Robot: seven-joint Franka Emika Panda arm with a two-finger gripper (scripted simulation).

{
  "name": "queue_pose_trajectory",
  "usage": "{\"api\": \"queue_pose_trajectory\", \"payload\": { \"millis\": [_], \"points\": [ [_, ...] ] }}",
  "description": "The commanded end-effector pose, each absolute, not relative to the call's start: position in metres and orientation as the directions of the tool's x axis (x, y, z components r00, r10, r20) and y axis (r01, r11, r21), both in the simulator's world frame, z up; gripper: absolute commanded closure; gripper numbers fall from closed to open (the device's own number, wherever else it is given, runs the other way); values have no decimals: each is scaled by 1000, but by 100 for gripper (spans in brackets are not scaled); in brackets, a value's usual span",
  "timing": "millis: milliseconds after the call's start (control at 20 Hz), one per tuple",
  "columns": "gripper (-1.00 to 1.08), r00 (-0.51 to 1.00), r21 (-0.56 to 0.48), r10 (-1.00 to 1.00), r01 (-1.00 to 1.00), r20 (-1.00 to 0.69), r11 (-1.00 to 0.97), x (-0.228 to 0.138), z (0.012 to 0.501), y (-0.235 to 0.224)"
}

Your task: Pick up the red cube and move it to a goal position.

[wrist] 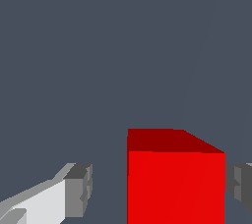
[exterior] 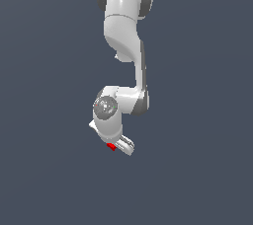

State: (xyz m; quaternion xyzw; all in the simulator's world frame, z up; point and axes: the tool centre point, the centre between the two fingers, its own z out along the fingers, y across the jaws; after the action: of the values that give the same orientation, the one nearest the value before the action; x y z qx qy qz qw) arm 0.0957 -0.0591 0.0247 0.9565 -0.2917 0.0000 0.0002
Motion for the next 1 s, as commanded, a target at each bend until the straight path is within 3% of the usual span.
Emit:
{"api": "queue_pose_trajectory", "payload": {
  "millis": [0,150,200,950],
  "points": [
    [-92,821,0,-571,-571,0,-821,98,21,-61],
    [-92,819,0,-574,-574,0,-819,99,20,-62],
    [108,819,0,-574,-574,0,-819,99,20,-62],
    [108,819,0,-574,-574,0,-819,97,25,-61]
  ]
}}
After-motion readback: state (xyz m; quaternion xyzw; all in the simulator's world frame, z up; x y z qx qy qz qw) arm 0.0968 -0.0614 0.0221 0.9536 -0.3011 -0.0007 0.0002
